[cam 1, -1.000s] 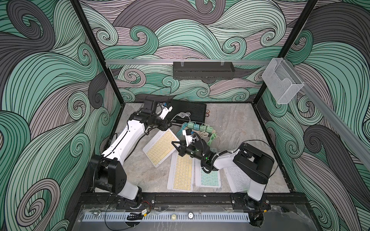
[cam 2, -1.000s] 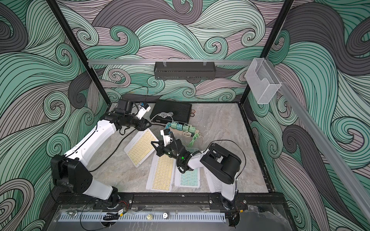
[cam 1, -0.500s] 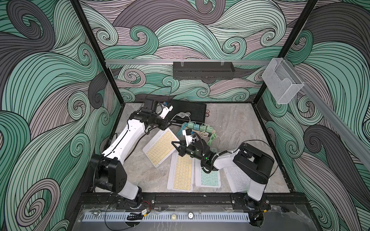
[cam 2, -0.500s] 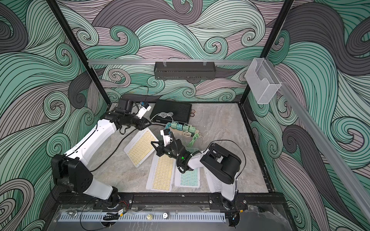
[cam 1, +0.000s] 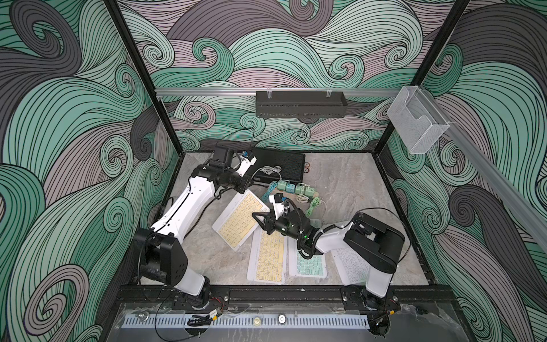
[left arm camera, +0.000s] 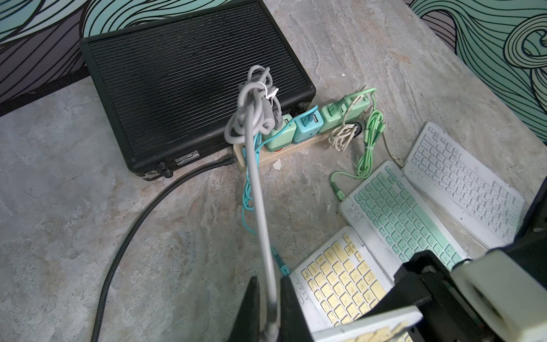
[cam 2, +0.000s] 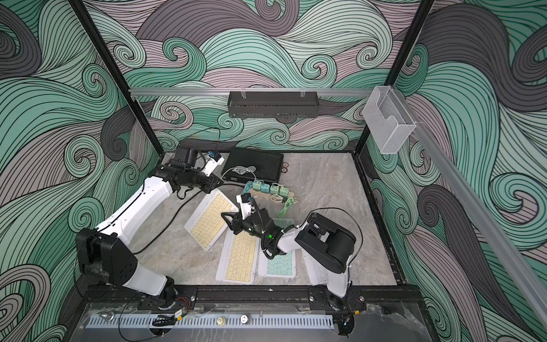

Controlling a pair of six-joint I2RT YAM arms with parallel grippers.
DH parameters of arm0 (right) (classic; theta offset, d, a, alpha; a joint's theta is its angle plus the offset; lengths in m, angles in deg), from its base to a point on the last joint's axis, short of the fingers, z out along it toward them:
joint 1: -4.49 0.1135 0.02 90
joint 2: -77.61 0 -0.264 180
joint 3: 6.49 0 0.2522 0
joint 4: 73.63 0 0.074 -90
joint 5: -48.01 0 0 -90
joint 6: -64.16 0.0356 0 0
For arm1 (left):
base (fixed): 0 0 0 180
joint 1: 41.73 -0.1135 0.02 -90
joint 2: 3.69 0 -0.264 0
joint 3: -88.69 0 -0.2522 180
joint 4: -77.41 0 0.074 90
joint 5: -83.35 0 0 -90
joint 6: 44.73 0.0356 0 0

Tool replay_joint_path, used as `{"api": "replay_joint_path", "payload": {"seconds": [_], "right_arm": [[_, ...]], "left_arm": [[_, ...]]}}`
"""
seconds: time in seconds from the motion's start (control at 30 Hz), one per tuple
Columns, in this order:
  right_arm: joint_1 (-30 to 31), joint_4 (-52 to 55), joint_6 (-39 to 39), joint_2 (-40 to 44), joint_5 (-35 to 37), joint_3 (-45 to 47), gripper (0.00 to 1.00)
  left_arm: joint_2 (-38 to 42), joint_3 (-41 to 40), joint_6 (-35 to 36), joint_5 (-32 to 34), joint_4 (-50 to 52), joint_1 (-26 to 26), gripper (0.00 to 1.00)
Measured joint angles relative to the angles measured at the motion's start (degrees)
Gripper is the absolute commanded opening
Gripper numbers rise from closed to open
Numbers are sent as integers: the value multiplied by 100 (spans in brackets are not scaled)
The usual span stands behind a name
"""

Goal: Unplug the wireless keyboard
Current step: Remove the power cord from the keyboard.

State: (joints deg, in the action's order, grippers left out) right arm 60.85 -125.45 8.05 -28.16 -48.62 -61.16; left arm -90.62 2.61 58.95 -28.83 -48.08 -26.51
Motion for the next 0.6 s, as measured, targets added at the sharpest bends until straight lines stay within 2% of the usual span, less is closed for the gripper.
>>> {"api": "replay_joint_path", "payload": {"seconds": [0.1, 0.2, 0.33, 0.6], "right_arm": [[212, -181, -52, 0, 212, 15, 53], [372, -527, -48, -70, 492, 59, 56], [444, -1054, 90, -450, 824, 81, 54], [455, -1196, 238, -782, 992, 26, 53]], "left_arm": [[7, -2, -33, -39, 0, 0, 1], [42, -2, -61, -81, 0, -2, 0], [162, -2, -87, -144, -4, -2, 0], [328, -2, -149, -238, -15, -2, 0]]}}
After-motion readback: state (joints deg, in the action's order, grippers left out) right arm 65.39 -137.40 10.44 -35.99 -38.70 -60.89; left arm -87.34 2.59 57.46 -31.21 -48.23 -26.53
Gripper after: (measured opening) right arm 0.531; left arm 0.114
